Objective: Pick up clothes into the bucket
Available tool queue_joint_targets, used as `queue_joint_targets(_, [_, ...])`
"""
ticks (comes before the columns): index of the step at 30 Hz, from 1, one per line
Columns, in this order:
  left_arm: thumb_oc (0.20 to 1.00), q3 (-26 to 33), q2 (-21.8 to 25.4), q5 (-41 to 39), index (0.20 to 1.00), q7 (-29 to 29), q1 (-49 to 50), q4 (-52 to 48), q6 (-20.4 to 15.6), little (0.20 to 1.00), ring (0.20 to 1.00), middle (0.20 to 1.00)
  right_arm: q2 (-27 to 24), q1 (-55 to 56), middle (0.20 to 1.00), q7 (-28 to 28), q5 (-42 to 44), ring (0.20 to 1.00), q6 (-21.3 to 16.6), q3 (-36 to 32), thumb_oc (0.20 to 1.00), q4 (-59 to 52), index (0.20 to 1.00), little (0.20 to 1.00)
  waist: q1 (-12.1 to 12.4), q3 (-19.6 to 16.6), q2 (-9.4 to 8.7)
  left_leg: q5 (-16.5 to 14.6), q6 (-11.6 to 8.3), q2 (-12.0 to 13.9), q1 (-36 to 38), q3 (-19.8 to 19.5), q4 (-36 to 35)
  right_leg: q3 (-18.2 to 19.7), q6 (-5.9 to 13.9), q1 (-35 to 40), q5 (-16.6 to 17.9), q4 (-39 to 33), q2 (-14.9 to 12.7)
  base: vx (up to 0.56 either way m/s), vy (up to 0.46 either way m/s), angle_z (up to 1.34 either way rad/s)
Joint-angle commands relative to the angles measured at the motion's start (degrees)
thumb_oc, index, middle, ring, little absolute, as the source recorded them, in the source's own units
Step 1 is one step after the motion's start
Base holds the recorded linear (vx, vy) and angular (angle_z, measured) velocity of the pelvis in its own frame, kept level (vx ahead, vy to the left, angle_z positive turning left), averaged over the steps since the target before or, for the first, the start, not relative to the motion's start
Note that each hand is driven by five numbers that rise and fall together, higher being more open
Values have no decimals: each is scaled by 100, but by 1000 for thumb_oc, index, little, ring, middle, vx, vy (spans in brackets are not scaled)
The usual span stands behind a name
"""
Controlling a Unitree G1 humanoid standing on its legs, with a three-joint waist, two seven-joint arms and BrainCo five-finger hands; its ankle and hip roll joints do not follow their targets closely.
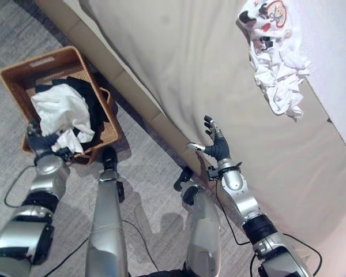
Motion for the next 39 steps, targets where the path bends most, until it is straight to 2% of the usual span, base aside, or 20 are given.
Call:
queue_joint_targets(1, [1000, 178, -38, 330, 1000, 309, 429, -767, -547, 1000, 1000, 1000, 4, 216, 1000, -195, -109, 1000, -153, -503, 1000, -288, 1000, 1000, 332, 24, -188, -361, 149, -58, 454, 333, -67, 258, 599, 306, 374, -70, -205, 15, -61, 4])
queue_joint_targets(5, [1000, 190, -263, 670, 1000, 438, 950, -1693, -664, 1000, 1000, 1000, -11, 420, 1000, -238, -191, 1000, -137, -740, 1000, -296, 1000, 1000, 452, 24, -98, -242, 124, -82, 852, 393, -433, 193, 634, 692, 495, -364, -187, 10, -34, 0])
queue_joint_targets(6, [1000, 164, -358, 748, 1000, 318, 1187, -2155, -750, 1000, 1000, 1000, -22, 478, 1000, -258, -222, 1000, -108, -865, 1000, -268, 1000, 1000, 525, 23, -29, -181, 106, -85, 1090, 432, -626, 154, 645, 911, 553, -523, -185, 0, 0, 0])
queue_joint_targets(8, [1000, 159, -420, 757, 1000, 268, 1303, -2341, -748, 1000, 1000, 1000, -25, 551, 1000, -242, -230, 1000, -94, -919, 1000, -280, 1000, 1000, 548, 23, 14, -147, 103, -83, 1259, 461, -730, 165, 648, 1038, 592, -598, -177, 11, -9, 2])
queue_joint_targets(10, [1000, 104, -471, 753, 1000, -51, 1537, -2872, -827, 1000, 1000, 1000, -58, 646, 1000, -198, -291, 1000, -47, -1059, 1000, -308, 1000, 1000, 613, -8, 103, -89, 82, -79, 1676, 548, -973, 161, 662, 1408, 670, -810, -174, 18, -10, -5])
queue_joint_targets(16, [1000, 23, -578, 449, 1000, -660, 1890, -3410, -913, 1000, 1000, 1000, -97, 740, 1000, -68, -479, 1000, 63, -1098, 1000, -292, 1000, 1000, 589, -225, 171, -33, 44, 1, 2287, 720, -1229, 234, 658, 1951, 715, -1166, -108, 46, -11, -12])
queue_joint_targets(17, [1000, -86, -576, 419, 1000, -908, 1991, -3535, -903, 1000, 1000, 1000, -141, 679, 1000, -57, -657, 1000, 118, -1073, 1000, -315, 1000, 1000, 534, -367, 190, -22, 16, 40, 2529, 796, -1345, 266, 657, 2119, 719, -1308, -70, 44, -5, -21])
queue_joint_targets(22, [1000, -250, -623, 447, 1000, -1293, 2178, -3351, -863, 1000, 1000, 1000, -81, 518, 1000, 0, -807, 1000, 184, -999, 1000, -239, 1000, 1000, 436, -635, 188, 173, 11, 119, 3011, 996, -1638, 347, 564, 2487, 831, -1647, 3, 34, -35, -22])
queue_joint_targets(23, [1000, -351, -683, 454, 1000, -1400, 2262, -3127, -793, 1000, 1000, 1000, -42, 459, 1000, 0, -917, 1000, 261, -941, 1000, -196, 1000, 1000, 378, -817, 186, 221, -32, 178, 3252, 1071, -1778, 447, 544, 2668, 801, -1806, 109, 47, -65, -25])
queue_joint_targets(24, [1000, -351, -683, 453, 1000, -1401, 2264, -3126, -794, 1000, 1000, 1000, -42, 461, 1000, 0, -918, 1000, 262, -939, 1000, -197, 1000, 1000, 383, -812, 185, 224, -34, 181, 3266, 1076, -1788, 450, 543, 2677, 803, -1813, 113, 85, -95, -15])
queue_joint_targets(29, [1000, -535, -883, 180, 1000, -1821, 2671, -3070, -639, 1000, 1000, 1000, -9, 529, 1000, -39, -1174, 1000, 423, -1008, 1000, -93, 1000, 1000, 275, -1227, 274, 375, -113, 334, 3932, 1231, -2176, 613, 464, 3087, 672, -1999, 397, 95, -115, -28])
queue_joint_targets(30, [1000, -584, -904, 155, 1000, -1993, 2855, -3180, -558, 1000, 1000, 1000, -43, 626, 1000, -24, -1326, 1000, 503, -1060, 1000, -81, 1000, 1000, 260, -1335, 309, 371, -160, 463, 4099, 1262, -2161, 703, 408, 3228, 537, -1998, 542, 64, -160, -13])
queue_joint_targets(31, [1000, -585, -903, 155, 1000, -1993, 2855, -3182, -557, 1000, 1000, 1000, -42, 626, 1000, -24, -1327, 1000, 504, -1063, 1000, -83, 1000, 1000, 256, -1344, 306, 394, -155, 456, 4087, 1260, -2176, 698, 405, 3220, 557, -2016, 540, 117, -228, -15])
queue_joint_targets(32, [1000, -616, -919, 77, 1000, -2195, 3032, -3299, -503, 1000, 1000, 1000, -96, 673, 1000, -43, -1437, 1000, 571, -1103, 1000, 4, 1000, 1000, 264, -1453, 338, 336, -221, 624, 4220, 1290, -2023, 795, 314, 3397, 380, -2062, 733, 92, -185, -29])
queue_joint_targets(34, [1000, -622, -925, 25, 1000, -2268, 3109, -3374, -475, 1000, 1000, 1000, -97, 652, 1000, -64, -1457, 1000, 599, -1100, 1000, 66, 1000, 1000, 284, -1484, 346, 328, -233, 708, 4217, 1263, -1818, 833, 237, 3494, 304, -2106, 823, 73, -166, -31])
queue_joint_targets(35, [1000, -709, -948, -62, 1000, -2371, 3202, -3443, -467, 1000, 1000, 1000, -112, 499, 1000, -148, -1484, 1000, 620, -1038, 1000, 188, 1000, 1000, 407, -1397, 385, 464, -282, 695, 4229, 902, -1196, 1057, 104, 3647, 195, -2055, 984, 28, -95, -34])
queue_joint_targets(36, [1000, -753, -970, -92, 1000, -2398, 3206, -3466, -452, 1000, 1000, 1000, -112, 448, 1000, -175, -1490, 1000, 637, -1034, 1000, 265, 1000, 1000, 434, -1395, 381, 521, -296, 607, 4223, 739, -1168, 1087, 91, 3678, 199, -2079, 986, 33, -96, -39])
queue_joint_targets(37, [1000, -753, -970, -93, 1000, -2398, 3205, -3467, -451, 1000, 1000, 1000, -112, 444, 1000, -176, -1490, 1000, 635, -1033, 1000, 270, 1000, 1000, 430, -1385, 382, 519, -297, 606, 4227, 732, -1163, 1081, 91, 3690, 197, -2080, 986, 47, 13, -44])
queue_joint_targets(38, [1000, -809, -1041, -137, 1000, -2448, 3302, -3455, -372, 1000, 1000, 1000, -98, 361, 1000, -165, -1484, 1000, 688, -1026, 1000, 411, 1000, 1000, 486, -1451, 430, 378, -293, 364, 4213, 456, -1614, 1123, 136, 3761, 191, -2139, 958, 88, 51, -34])
queue_joint_targets(39, [1000, -806, -1082, -156, 1000, -2477, 3339, -3407, -346, 1000, 1000, 1000, -93, 343, 1000, -155, -1474, 1000, 696, -1034, 1000, 476, 1000, 1000, 482, -1486, 451, 363, -289, 271, 4176, 391, -1853, 1144, 162, 3792, 202, -2161, 949, 134, 90, -26])
